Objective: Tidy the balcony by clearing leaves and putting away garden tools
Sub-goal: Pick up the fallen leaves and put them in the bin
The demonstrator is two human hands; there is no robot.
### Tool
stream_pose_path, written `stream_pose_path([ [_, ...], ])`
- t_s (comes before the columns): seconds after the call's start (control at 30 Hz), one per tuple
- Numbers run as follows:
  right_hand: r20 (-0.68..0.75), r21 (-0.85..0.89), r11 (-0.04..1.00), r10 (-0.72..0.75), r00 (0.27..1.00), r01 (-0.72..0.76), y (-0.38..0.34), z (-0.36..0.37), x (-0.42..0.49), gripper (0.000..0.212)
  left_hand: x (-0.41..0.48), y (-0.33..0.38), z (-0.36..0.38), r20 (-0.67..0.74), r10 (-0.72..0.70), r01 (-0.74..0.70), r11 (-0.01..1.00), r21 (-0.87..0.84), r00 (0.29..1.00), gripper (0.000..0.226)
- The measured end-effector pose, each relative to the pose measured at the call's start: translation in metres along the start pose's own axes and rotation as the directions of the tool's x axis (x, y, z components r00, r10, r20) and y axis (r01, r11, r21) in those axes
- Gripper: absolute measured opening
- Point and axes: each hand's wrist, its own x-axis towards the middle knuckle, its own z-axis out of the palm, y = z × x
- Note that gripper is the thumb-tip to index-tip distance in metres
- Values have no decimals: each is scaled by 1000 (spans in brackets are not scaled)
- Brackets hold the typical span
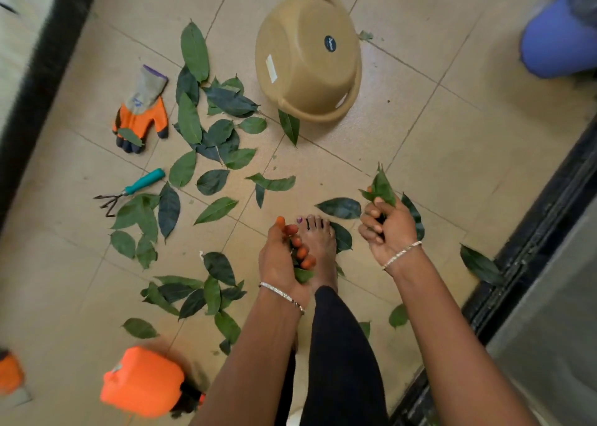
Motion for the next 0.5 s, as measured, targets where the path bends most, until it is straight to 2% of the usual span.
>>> stream_pose_path([
  [0.2,-65,160,986,-42,997,52,-53,39,-174,26,-141,24,19,268,-59,90,990,-104,962,39],
  [0.37,-12,223,964,-147,989,146,-98,65,-317,23,-260,40,26,382,-54,78,996,-47,923,32],
  [0.5,-39,265,931,-249,968,251,-141,65,-403,22,-345,46,45,456,-69,51,997,52,888,26],
])
